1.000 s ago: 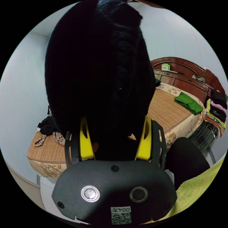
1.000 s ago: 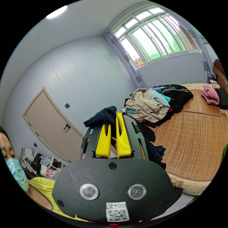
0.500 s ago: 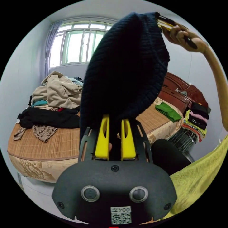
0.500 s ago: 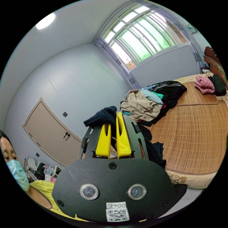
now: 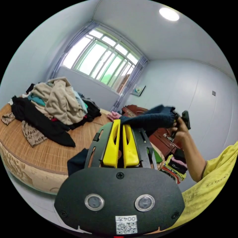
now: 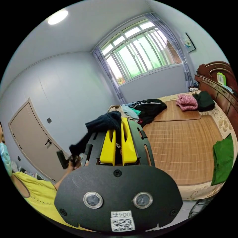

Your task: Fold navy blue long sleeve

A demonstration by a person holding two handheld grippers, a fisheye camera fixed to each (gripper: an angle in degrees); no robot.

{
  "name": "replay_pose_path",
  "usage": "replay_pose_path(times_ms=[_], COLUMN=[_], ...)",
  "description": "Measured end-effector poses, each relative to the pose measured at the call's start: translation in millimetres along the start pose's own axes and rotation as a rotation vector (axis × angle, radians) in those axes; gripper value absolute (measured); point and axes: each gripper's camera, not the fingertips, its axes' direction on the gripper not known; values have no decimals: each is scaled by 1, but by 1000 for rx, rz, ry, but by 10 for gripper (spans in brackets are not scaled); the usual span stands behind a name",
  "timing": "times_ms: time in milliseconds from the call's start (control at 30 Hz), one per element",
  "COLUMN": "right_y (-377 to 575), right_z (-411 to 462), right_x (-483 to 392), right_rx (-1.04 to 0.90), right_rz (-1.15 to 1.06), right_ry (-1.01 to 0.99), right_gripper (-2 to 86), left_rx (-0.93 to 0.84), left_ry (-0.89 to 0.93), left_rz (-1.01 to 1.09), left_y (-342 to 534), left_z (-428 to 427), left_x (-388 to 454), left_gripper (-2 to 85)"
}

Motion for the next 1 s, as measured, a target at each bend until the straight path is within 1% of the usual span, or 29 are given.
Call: replay_pose_path(times_ms=[100,200,267,400,533,667,733,900,1000], right_y=[0,-12,-29,-59,-89,-97,-91,-57,-31], right_z=[-29,-56,-78,-116,-159,-182,-188,-199,-201], right_x=[14,3,-17,-47,-75,-103,-110,-101,-88], right_rx=[24,48,63,121,216,222,218,197,189], right_rz=[-6,-82,-180,-288,-368,-465,-500,-500,-457], right_ry=[17,44,100,138,132,223,247,206,165], right_gripper=[33,29,27,25,25,25,25,27,29], left_rx=[24,45,59,101,160,204,213,199,214], left_ry=[-18,-3,-10,-50,-10,-18,8,28,-12], left_rz=[67,142,220,403,452,477,461,421,402], left_y=[-46,-93,-126,-191,-232,-245,-240,-201,-160], left_z=[-15,-19,-24,-39,-53,-64,-69,-72,-71], left_x=[-7,-9,0,32,46,56,55,41,38], left_gripper=[2,2,2,1,1,1,1,1,1])
